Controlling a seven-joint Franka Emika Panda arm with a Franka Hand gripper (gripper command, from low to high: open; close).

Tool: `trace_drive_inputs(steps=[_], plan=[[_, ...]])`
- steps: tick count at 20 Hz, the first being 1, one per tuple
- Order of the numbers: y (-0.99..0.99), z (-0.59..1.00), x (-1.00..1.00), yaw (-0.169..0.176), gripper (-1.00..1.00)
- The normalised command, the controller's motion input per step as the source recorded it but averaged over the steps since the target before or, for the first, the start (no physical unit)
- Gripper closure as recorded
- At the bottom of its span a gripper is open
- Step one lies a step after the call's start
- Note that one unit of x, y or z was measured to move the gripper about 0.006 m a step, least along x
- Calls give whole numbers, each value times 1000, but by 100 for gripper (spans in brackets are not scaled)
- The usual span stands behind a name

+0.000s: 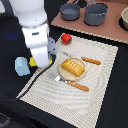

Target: Interact with the objects in diverse but meaningful ways.

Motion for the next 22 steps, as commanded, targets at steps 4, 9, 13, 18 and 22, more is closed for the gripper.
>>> trace_drive_inputs(steps=[4,9,13,18,22], plan=[[-869,-26,559,-21,100],[-758,-16,530,-45,100],[-271,-200,403,-35,100],[227,124,335,12,-100],[428,969,199,59,-100]])
